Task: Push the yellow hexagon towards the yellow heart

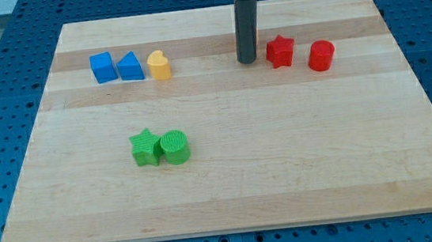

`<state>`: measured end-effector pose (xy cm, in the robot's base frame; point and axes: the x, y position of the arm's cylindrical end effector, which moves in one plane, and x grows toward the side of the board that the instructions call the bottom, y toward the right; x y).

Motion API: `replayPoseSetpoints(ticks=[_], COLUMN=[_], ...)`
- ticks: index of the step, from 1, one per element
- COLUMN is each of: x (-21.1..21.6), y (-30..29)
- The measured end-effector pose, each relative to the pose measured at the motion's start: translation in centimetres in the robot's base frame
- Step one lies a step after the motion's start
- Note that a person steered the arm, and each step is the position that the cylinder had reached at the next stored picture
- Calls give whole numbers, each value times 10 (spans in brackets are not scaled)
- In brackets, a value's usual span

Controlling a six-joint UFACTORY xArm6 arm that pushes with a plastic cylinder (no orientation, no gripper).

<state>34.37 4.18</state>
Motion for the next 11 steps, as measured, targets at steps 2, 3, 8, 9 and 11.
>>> replayPoseSetpoints(ticks=[2,3,8,9,11], x=[-32,-42,-46,-89,-62], y=[55,55,37,48,25])
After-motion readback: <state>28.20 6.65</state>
